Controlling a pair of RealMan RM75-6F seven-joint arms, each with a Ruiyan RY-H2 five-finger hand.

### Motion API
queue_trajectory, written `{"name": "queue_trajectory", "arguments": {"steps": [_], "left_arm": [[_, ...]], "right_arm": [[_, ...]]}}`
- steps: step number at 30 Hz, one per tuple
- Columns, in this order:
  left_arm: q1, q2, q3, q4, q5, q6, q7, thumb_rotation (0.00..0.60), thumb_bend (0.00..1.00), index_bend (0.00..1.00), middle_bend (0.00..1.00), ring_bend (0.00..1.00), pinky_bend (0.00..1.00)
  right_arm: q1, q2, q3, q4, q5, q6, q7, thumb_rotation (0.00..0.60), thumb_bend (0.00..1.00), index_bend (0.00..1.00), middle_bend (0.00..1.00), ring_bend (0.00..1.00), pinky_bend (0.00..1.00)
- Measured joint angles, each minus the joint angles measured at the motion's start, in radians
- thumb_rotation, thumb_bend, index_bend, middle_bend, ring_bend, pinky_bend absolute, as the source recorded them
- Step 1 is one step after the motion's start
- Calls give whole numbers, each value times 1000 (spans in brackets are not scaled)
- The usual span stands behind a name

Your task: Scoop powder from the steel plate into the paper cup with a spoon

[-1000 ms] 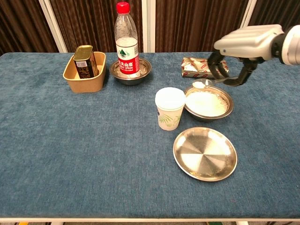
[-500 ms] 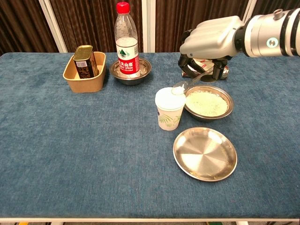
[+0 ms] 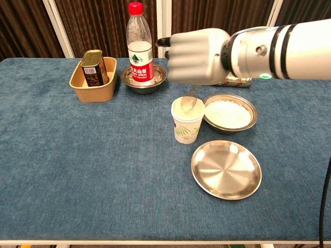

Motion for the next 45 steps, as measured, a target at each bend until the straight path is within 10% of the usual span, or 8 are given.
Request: {"name": "queue_trajectory", "arguments": {"steps": [17,25,34,45], "left_arm": [[11,-7,5,12,8,12,-15,600,135,157,105,61,55],[13,-6,5,12,8,12,-16,600,135,157,105,61,55],[7,-3,0,9,14,11,-13,600,135,157,105,61,55],[-8,19,-8,-37,34,16,29,600,135,157,105,61,55]], "right_arm": [[-16,-94,-58,-85,58,269,-364,600,360,579,554,224,0],[-44,-95,-40,-115,96,312,-345,600,349,581,555,224,0],[-140,-30,-25,-135,-15,328,-2,600,334,583,554,223,0],[-380,63,-68,-124,-316,365,750,600,322,585,554,205,0]]}}
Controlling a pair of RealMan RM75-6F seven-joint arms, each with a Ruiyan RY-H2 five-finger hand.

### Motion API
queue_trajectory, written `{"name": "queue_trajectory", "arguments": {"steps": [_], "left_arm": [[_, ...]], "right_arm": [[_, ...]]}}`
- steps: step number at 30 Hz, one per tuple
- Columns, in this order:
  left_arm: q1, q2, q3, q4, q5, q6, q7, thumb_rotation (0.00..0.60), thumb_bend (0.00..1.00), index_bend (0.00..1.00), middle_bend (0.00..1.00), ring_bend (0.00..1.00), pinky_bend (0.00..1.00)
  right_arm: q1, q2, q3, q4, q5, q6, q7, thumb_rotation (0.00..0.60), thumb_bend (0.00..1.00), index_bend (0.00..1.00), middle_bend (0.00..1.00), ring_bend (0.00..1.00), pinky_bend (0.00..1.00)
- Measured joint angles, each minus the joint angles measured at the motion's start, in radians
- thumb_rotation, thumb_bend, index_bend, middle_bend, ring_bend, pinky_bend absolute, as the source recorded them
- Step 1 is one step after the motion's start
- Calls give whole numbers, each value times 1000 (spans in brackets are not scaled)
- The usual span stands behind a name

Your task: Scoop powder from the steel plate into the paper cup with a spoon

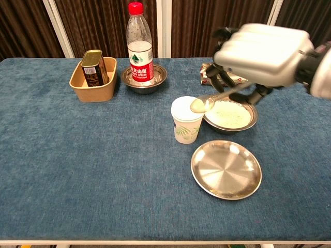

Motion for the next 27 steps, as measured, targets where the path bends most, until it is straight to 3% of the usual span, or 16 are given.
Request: {"name": "queue_trajectory", "arguments": {"steps": [5,8,17,27], "left_arm": [[5,8,5,-19,6,10,13,600,135,157,105,61,55],[12,10,8,-22,8,18,11,600,135,157,105,61,54],[21,4,15,-7,5,21,-11,600,135,157,105,61,55],[21,-6,13,14,4,19,-27,600,135,157,105,61,55]], "right_arm": [[-138,-37,-33,128,-197,34,253,600,297,584,554,187,0],[-203,-90,-41,228,-251,46,309,600,290,579,553,176,0],[-317,-238,-25,425,-322,47,306,600,268,551,533,148,0],[-358,-314,30,493,-331,-27,277,600,238,448,459,91,0]]}}
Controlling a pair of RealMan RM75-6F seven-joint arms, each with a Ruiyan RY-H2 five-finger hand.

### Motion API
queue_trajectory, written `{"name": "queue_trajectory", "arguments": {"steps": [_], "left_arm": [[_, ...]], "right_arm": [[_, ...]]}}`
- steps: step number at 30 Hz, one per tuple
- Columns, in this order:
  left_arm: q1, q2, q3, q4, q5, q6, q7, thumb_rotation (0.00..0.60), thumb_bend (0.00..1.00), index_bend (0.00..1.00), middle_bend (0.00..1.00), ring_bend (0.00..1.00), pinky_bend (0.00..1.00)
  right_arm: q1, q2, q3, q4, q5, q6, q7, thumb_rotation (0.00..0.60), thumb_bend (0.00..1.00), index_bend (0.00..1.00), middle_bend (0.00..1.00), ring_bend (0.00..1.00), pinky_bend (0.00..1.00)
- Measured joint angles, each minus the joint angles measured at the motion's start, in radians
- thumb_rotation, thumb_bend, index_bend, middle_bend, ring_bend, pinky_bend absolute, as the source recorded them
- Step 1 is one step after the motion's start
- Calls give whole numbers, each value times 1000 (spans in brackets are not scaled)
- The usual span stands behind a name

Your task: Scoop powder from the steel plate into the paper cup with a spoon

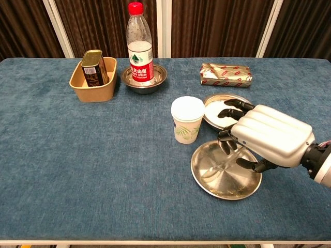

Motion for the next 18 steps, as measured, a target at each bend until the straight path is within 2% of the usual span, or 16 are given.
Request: {"name": "queue_trajectory", "arguments": {"steps": [4,9,13,18], "left_arm": [[0,-1,-1,3,1,1,-3,600,136,157,105,61,55],[1,1,-2,6,1,3,-10,600,135,157,105,61,55],[-4,-2,-2,10,1,-7,-11,600,135,157,105,61,55],[-14,-5,-5,7,9,-10,7,600,135,158,105,61,55]], "right_arm": [[-13,2,8,-5,-11,2,0,600,238,365,401,64,0],[-54,58,25,-54,-26,100,27,600,247,305,362,66,0],[-116,176,47,-138,-6,196,77,600,263,169,222,54,0],[-228,386,56,-262,37,308,211,600,271,47,91,0,0]]}}
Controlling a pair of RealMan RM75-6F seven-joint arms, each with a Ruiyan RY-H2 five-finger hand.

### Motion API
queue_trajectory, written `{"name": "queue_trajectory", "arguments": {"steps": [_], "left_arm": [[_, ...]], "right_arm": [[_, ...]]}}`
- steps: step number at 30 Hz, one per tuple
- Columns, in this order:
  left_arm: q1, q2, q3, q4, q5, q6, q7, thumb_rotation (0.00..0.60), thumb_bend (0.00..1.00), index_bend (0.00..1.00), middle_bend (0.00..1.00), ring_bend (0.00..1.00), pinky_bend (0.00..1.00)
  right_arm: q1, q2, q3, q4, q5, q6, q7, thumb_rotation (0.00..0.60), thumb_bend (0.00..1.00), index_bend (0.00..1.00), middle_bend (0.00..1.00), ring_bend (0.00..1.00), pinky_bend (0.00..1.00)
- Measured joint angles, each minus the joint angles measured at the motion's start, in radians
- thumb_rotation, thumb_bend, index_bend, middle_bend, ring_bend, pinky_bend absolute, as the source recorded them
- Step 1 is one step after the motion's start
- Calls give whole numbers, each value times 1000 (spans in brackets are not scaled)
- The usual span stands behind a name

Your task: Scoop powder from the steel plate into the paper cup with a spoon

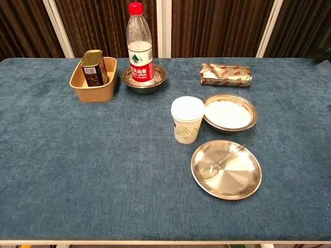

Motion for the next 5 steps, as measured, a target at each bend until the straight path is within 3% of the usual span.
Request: {"name": "queue_trajectory", "arguments": {"steps": [5], "left_arm": [[-8,2,0,-14,2,-11,23,600,135,157,105,61,54]], "right_arm": [[-131,148,-10,-99,31,93,171,600,275,38,88,0,0]]}}
